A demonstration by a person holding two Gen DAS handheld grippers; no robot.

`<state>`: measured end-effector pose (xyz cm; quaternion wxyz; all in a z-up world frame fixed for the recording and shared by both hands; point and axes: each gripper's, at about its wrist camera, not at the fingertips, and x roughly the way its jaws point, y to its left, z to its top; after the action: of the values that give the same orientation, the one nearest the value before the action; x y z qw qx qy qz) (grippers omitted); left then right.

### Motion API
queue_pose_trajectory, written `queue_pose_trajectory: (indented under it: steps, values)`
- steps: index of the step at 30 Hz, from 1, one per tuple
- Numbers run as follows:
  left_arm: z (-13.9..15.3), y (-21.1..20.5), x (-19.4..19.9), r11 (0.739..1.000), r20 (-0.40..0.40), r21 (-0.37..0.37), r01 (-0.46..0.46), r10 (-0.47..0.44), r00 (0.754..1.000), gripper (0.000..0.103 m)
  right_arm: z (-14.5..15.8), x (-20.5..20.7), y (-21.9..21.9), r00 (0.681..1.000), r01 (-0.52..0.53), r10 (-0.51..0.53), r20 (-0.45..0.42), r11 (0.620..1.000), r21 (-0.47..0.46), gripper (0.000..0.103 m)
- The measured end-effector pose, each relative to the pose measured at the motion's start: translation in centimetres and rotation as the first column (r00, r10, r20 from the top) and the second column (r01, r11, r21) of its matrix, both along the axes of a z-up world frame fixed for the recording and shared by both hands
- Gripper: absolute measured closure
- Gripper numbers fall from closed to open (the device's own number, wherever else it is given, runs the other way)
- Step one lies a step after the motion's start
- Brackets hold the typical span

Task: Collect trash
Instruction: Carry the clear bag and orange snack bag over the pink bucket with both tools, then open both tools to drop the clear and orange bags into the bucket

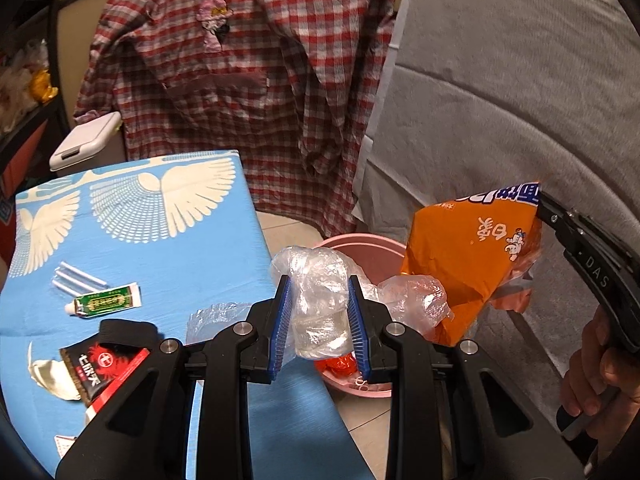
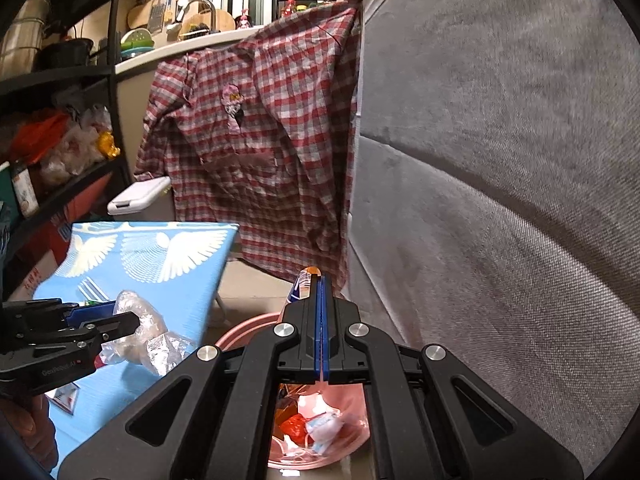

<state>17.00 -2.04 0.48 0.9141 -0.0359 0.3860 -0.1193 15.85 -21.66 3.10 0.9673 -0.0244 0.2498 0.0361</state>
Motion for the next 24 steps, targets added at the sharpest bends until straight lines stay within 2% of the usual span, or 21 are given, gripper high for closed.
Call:
queue_pose_trajectory:
  steps: [11, 20, 24]
  values:
    - [-1.8, -2.4, 1.7, 0.999, -0.043, 0.025, 0.029, -0.028, 0.999, 0.076, -1.4, 1.1, -0.5, 0.999, 0.021, -0.021, -0.035, 1.0, -0.006, 0.103]
    - [-3.7, -4.9, 2.9, 0.995, -0.061, 0.079, 0.063, -0.058, 0.996, 0.075, -2.3, 2.0, -0.7, 0.997, 0.031, -0.032, -0.073, 0.999, -0.018, 0.103]
    - [-4.2, -5.1, 3.4, 0.995, -0.074, 0.075, 0.065, -0.059, 0.996, 0.07, -2.8, 2.5, -1.1, 0.993, 0.047, -0.048, -0.109, 0.999, -0.013, 0.098]
